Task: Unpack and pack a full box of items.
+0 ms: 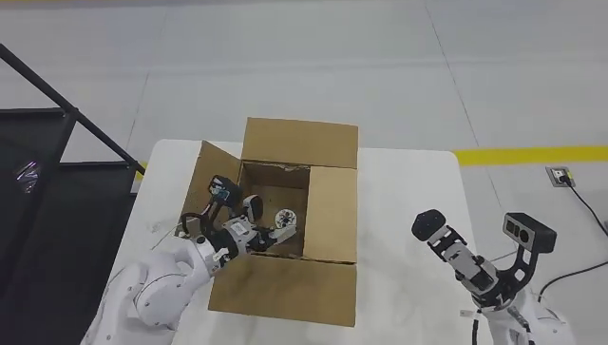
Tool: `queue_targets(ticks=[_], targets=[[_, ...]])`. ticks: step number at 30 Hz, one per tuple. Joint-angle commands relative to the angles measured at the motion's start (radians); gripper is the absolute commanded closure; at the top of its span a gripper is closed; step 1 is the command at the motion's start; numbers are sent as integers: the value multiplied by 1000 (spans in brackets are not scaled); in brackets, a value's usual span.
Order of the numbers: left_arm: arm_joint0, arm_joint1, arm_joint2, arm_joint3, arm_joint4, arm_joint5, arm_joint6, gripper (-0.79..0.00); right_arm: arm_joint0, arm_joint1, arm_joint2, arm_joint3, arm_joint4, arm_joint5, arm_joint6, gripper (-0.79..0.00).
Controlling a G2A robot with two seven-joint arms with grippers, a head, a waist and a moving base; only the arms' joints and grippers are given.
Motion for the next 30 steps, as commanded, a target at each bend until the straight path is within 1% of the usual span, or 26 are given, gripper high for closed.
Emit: queue_targets(ticks=[1, 2, 3, 5, 6, 9, 12, 17, 20, 23, 26, 30], targets=[[-69, -11, 56, 84, -142, 34, -64, -785, -9, 2, 15, 5, -2, -5, -29, -785], [-105, -16, 75, 128, -187, 51, -86, -785, -13, 4, 24, 12, 1, -7, -40, -785], [-139, -21, 96, 169, -198, 59, -93, -785, -17, 5, 31, 19, 6, -8, -46, -785], [-196, -34, 140, 257, -277, 68, -107, -785, -26, 8, 51, 38, 4, -11, -66, -785], [-224, -39, 159, 299, -278, 74, -102, -785, -30, 9, 62, 47, -7, -11, -81, -785], [-288, -58, 217, 411, -371, 64, -126, -785, -43, 12, 72, 57, -23, -11, -109, -785], [-341, -75, 257, 508, -455, 34, -149, -785, -55, 15, 85, 58, -30, -14, -126, -785], [-401, -103, 321, 619, -536, -19, -146, -785, -74, 21, 95, 48, -30, -17, -142, -785], [-429, -117, 351, 663, -575, -51, -153, -785, -78, 24, 96, 45, -32, -17, -148, -785], [-443, -124, 358, 677, -589, -79, -145, -785, -80, 28, 94, 42, -33, -16, -152, -785], [-443, -123, 344, 666, -611, -94, -143, -785, -81, 31, 88, 35, -36, -17, -154, -785], [-430, -116, 321, 607, -616, -98, -148, -785, -73, 34, 80, 38, -34, -20, -161, -785]])
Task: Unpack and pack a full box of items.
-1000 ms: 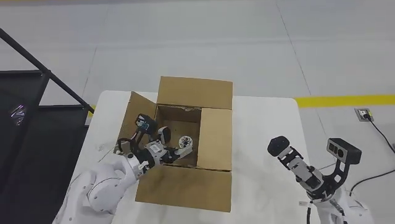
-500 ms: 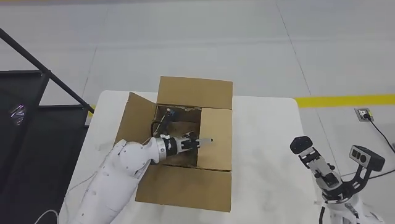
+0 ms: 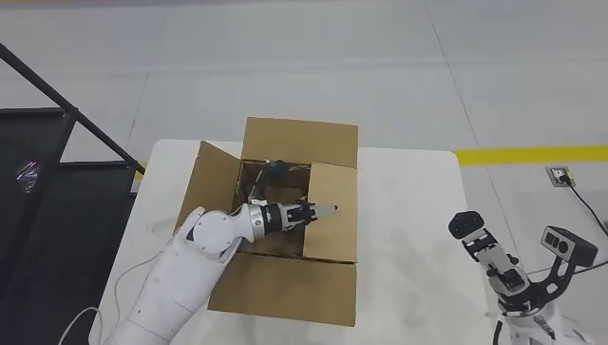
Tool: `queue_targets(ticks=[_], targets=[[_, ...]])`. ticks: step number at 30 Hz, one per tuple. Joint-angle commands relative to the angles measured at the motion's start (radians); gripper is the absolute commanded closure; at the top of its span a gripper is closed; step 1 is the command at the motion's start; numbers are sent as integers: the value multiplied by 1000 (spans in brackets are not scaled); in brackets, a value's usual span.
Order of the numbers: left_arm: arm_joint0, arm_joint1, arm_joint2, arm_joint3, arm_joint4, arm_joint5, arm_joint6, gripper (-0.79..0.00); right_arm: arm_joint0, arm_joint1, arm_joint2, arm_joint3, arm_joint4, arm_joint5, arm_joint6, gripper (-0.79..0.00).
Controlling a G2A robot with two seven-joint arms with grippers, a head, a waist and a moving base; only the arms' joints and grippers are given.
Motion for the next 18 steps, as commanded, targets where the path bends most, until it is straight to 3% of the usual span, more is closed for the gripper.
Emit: queue_targets(ticks=[1, 6, 10, 18], targets=[[9, 4, -11, -40, -2, 2, -5, -785, 6, 2, -3, 3, 4, -2, -2, -785], [31, 6, -18, -135, 12, 0, 13, -785, 7, 8, 5, 5, 22, -16, -13, -785], [32, -4, 5, -165, 60, -34, 108, -785, -19, 12, 35, -3, 45, -45, -39, -785], [-68, -67, 154, -48, 49, -58, 199, -785, -105, 18, 106, -17, 84, -99, -83, -785]])
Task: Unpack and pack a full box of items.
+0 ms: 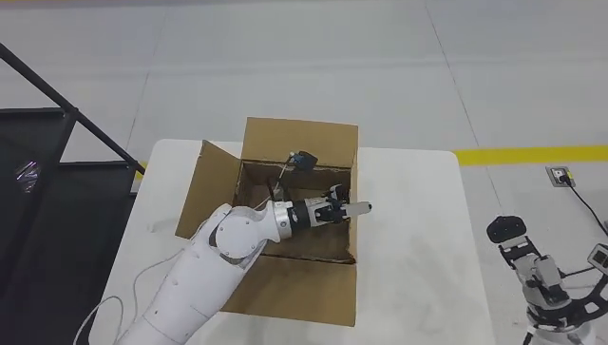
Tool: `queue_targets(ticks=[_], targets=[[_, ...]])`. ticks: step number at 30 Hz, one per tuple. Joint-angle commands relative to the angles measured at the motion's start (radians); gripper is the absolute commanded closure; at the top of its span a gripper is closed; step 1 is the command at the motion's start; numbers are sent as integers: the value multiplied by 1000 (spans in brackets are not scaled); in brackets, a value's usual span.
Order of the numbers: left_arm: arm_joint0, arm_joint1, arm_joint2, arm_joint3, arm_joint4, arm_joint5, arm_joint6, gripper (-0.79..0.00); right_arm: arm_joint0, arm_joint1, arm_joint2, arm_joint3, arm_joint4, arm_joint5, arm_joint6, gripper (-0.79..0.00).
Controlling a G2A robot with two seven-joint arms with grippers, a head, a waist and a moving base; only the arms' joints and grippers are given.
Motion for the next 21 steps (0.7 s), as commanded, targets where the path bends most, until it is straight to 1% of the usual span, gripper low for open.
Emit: queue_targets(ticks=[1, 5, 9, 11, 15, 21], targets=[[-33, -22, 48, 47, -6, -9, 26, -785, -20, 1, 11, 3, 7, -9, -8, -785], [-97, -70, 136, 136, -21, -6, 43, -785, -43, 2, 17, 26, 12, -13, -22, -785], [-155, -120, 214, 222, -27, 22, 46, -785, -46, 5, 22, 59, 27, -19, -27, -785], [-181, -143, 248, 260, -5, 39, 60, -785, -46, 7, 21, 69, 36, -23, -23, -785], [-215, -182, 283, 319, -8, 63, 71, -785, -36, 11, 19, 90, 52, -25, -13, -785], [-237, -218, 303, 388, 1, 78, 77, -785, -8, 17, 10, 117, 75, -14, -9, -785]])
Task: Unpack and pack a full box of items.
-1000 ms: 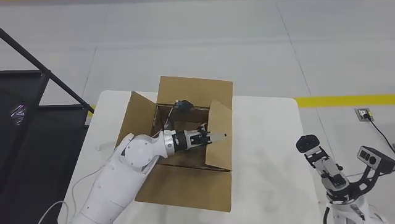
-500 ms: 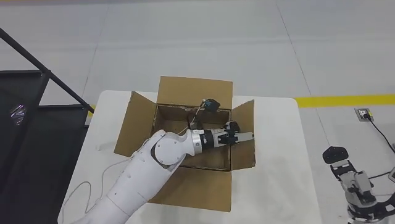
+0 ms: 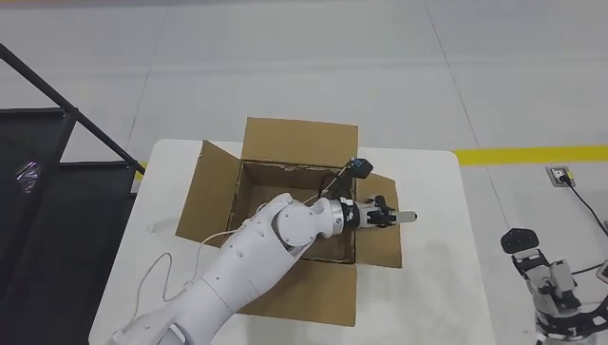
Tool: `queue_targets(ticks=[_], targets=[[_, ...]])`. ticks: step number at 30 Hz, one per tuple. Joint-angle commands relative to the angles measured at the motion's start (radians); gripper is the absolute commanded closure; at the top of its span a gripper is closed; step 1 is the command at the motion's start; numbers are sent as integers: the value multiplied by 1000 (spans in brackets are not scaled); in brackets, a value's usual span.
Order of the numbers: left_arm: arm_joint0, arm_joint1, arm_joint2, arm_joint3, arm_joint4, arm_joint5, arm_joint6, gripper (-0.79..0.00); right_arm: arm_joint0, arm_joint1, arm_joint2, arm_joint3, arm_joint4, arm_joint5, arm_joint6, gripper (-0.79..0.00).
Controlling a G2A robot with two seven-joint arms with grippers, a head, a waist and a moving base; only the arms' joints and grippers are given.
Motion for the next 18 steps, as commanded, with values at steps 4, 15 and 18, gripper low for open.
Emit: queue_targets(ticks=[4, 15, 18], targets=[[-5, -17, -8, 36, -4, -7, 7, -785, 12, 1, -5, 7, 22, 18, -13, -785], [88, 73, -235, -232, 60, -76, 16, -785, 24, 2, -6, -17, -12, 37, -25, -785], [191, 126, -373, -430, 112, -53, -11, -785, 57, 1, -22, -71, -129, 63, -39, -785]])
